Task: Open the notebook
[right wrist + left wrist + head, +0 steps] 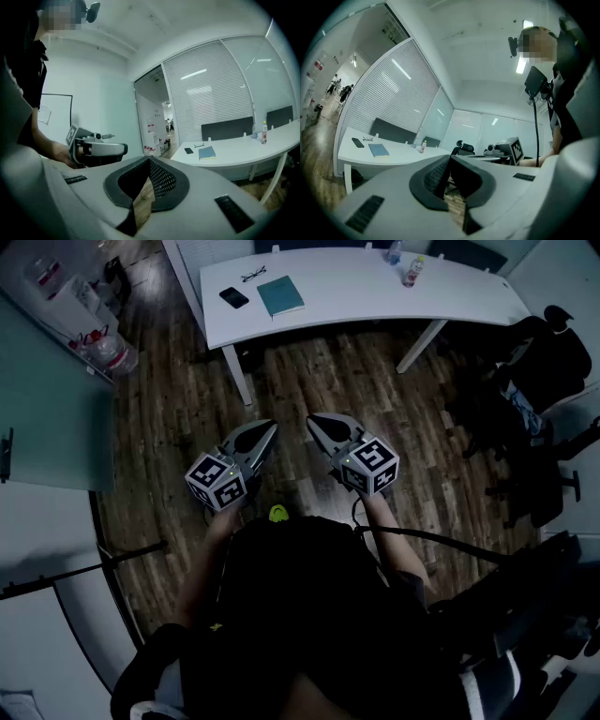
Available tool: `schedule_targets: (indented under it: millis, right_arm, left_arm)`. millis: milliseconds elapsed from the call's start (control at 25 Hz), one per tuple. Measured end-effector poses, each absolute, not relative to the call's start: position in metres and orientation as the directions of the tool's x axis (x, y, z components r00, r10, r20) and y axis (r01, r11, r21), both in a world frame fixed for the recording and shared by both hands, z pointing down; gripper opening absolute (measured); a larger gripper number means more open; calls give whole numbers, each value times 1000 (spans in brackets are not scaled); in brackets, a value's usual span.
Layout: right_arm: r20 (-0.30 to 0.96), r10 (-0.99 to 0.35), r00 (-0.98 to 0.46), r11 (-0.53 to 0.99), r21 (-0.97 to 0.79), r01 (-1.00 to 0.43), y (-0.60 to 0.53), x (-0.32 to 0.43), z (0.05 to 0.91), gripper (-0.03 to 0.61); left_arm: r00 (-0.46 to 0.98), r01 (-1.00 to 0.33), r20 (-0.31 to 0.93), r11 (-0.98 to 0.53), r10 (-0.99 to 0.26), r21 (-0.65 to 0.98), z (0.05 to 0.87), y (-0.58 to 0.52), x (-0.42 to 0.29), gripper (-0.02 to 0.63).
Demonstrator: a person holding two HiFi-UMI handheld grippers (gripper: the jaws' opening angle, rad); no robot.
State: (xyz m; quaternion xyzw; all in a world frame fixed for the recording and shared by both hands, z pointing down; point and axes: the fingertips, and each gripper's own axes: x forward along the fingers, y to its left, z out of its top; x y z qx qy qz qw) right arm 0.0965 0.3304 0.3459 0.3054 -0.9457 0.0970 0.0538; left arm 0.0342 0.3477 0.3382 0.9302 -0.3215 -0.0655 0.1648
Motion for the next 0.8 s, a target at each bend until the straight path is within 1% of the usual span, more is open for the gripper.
schedule_targets:
  millis: [120, 280, 800]
  right_arm:
    - [159, -560, -813, 799, -154, -581, 331, 96, 345, 14]
    - [132, -567, -813, 786, -208, -582, 328, 97, 345, 12]
    - [178, -563, -807, 781, -204, -590, 318, 88, 354, 12]
  left_arm:
    - [786, -574, -16, -740, -618, 351, 338, 348, 36, 17]
    - [787, -570, -18, -739, -616, 359, 339, 348, 36, 17]
    - [791, -560, -16, -734, -612, 384, 346, 338, 27, 17]
